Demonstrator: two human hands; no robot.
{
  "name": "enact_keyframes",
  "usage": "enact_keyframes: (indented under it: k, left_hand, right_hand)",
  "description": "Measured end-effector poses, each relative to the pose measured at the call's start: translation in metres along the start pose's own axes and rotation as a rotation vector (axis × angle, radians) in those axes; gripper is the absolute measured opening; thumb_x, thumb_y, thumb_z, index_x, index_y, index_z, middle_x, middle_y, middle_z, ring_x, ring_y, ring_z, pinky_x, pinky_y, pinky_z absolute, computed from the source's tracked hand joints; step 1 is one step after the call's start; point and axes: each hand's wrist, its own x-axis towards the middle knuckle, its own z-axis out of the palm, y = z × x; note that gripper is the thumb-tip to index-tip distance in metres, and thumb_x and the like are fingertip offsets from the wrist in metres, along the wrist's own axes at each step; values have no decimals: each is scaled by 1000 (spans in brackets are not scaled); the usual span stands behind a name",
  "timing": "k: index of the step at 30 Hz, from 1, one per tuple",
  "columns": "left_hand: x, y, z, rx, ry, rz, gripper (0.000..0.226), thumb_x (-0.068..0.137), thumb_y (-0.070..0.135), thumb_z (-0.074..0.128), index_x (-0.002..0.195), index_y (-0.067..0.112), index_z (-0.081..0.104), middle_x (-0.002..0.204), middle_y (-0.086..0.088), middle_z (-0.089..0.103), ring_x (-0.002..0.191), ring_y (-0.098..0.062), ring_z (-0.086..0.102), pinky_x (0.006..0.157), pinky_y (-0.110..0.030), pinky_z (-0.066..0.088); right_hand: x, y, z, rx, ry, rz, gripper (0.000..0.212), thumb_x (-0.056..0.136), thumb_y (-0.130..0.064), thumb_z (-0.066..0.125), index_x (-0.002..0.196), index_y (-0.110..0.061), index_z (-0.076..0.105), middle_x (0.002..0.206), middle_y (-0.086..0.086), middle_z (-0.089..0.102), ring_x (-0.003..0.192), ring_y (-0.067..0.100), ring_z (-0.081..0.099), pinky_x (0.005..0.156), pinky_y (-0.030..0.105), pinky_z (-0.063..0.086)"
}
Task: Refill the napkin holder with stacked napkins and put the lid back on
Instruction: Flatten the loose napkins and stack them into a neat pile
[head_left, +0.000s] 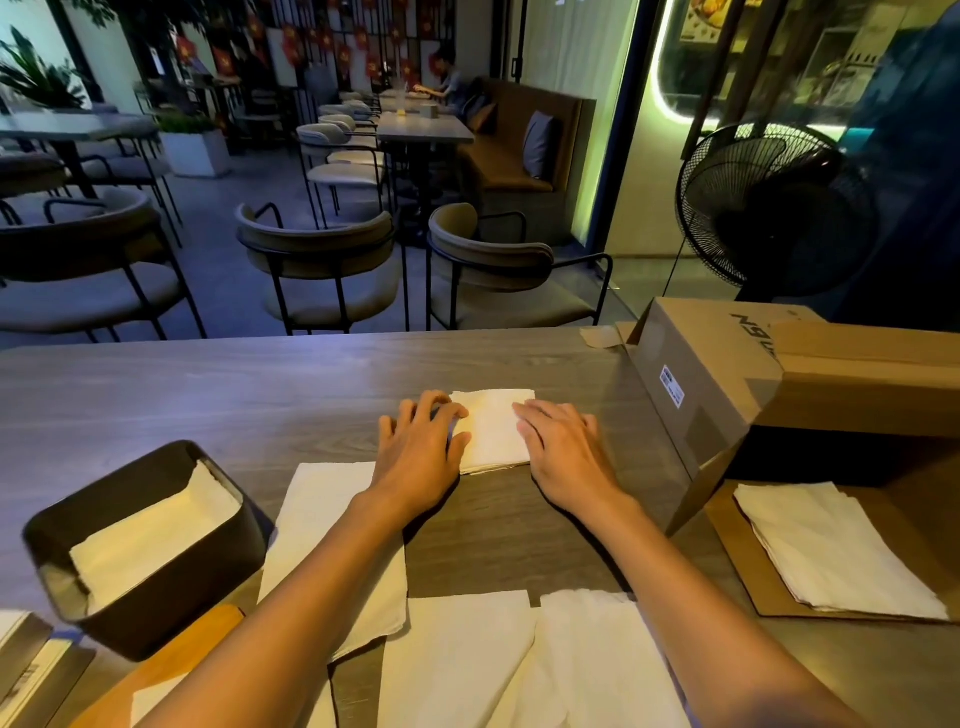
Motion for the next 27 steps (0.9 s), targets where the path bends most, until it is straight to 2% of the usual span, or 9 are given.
enact_keyframes:
  k: [5, 8, 12, 16, 20, 24, 27]
  left_hand:
    - [1, -2, 0, 74, -62, 60, 46, 104, 46, 30, 150, 39, 30, 164, 11, 7, 141, -20, 15, 107, -41, 20]
    - [-1, -4, -2, 123, -146, 45, 52, 105, 48, 20, 156, 35, 21, 165, 9, 9, 146, -22, 10, 111, -44, 12]
    - [-2, -10, -8, 123, -186, -13, 58, 103, 55, 19, 156, 33, 20, 164, 7, 18, 151, -23, 5, 117, -52, 3]
    - [-5, -9, -14, 87, -144, -40, 57, 102, 57, 22, 154, 34, 27, 161, 4, 25, 148, -22, 14, 115, -49, 8]
    - [-15, -4, -26, -139, 1, -46, 48, 103, 51, 30, 146, 35, 44, 151, 4, 43, 140, -17, 28, 108, -42, 17]
    - [-30, -9, -50, -81, 36, 8, 34, 99, 47, 49, 126, 33, 63, 131, 6, 61, 128, -18, 44, 100, -40, 26]
    - [-47, -17, -73, -55, -3, -28, 29, 97, 44, 54, 119, 31, 68, 123, 4, 66, 119, -18, 52, 97, -38, 27]
  right_hand:
    - [-1, 7, 6, 43, -13, 27, 44, 109, -41, 38, 146, -24, 56, 151, -8, 52, 136, 11, 42, 109, 35, 26]
    - [-2, 7, 4, 15, -37, 25, 46, 109, -41, 37, 150, -24, 51, 154, -9, 48, 137, 12, 39, 110, 35, 25]
    - [-2, 5, 1, -7, -61, 22, 47, 109, -42, 35, 151, -25, 48, 156, -9, 45, 138, 13, 38, 111, 36, 24]
    - [-1, 4, 0, 71, -82, 44, 46, 109, -41, 37, 150, -25, 49, 156, -6, 45, 140, 16, 37, 111, 37, 23]
    - [-9, -3, -10, 248, 48, 81, 40, 109, -36, 43, 145, -24, 53, 150, -4, 50, 137, 17, 41, 102, 29, 24]
    - [-22, -23, -25, 274, 102, 63, 35, 107, -36, 48, 138, -23, 58, 141, -1, 56, 131, 16, 45, 101, 26, 24]
    - [-32, -50, -30, 257, 91, 15, 34, 106, -37, 51, 136, -24, 60, 140, -2, 56, 130, 16, 44, 104, 29, 29]
